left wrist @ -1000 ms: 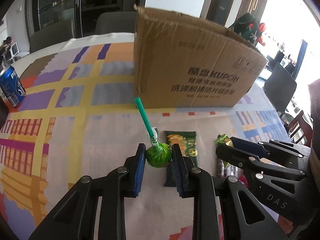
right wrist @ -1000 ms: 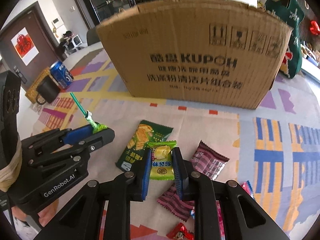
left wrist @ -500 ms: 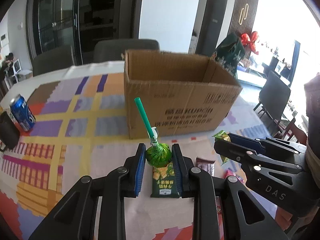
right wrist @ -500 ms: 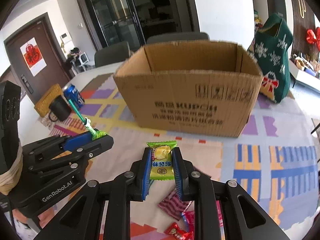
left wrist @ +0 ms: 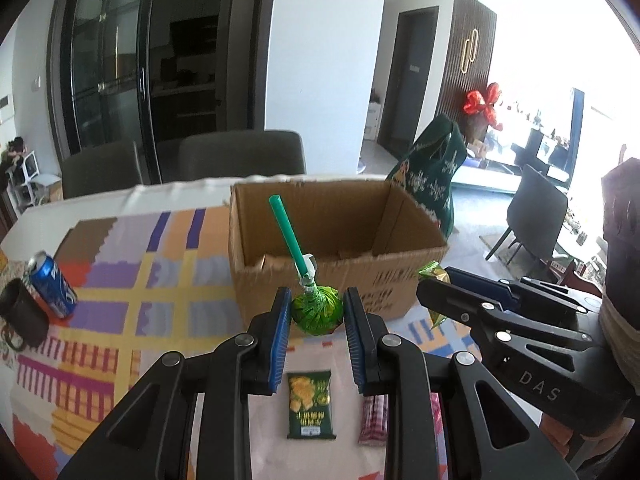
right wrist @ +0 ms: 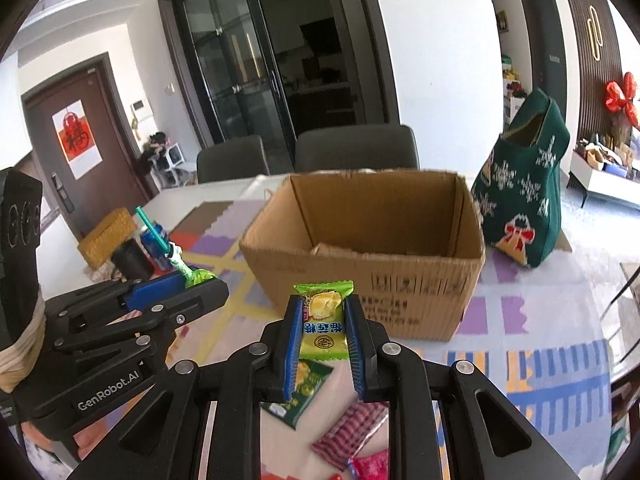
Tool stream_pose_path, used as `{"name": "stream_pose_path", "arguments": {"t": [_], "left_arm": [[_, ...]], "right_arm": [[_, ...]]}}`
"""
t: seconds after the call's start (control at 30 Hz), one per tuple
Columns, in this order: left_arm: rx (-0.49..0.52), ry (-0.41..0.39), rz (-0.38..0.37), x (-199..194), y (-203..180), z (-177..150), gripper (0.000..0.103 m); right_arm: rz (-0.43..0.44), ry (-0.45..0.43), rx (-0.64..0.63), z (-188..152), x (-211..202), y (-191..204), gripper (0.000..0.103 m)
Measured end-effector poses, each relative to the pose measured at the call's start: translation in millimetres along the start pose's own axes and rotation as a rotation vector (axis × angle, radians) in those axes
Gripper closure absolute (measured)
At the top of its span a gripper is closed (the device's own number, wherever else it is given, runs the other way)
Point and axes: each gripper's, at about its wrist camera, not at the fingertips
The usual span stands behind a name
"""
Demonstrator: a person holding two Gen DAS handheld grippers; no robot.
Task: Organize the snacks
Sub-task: 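Carry the lollipop and yellow packet into the box and open both tools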
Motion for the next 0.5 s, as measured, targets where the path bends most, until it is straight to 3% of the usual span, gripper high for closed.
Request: {"name": "stream_pose_path", "arguments": {"t": [0.5], "left_arm": [[0.030,-0.021,-0.003,25.3,-15.9,44.5,0.076]], "right_arm": [[-0.037,-0.047,0.006,40.3,8.9,-24.9,0.081]]}}
Point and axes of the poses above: each gripper's, at about its wrist camera, not at the fingertips, and x roughly the way its jaws point, y to its left, z to its top, and after that the axes turned 14 degrees about -x, right-handed
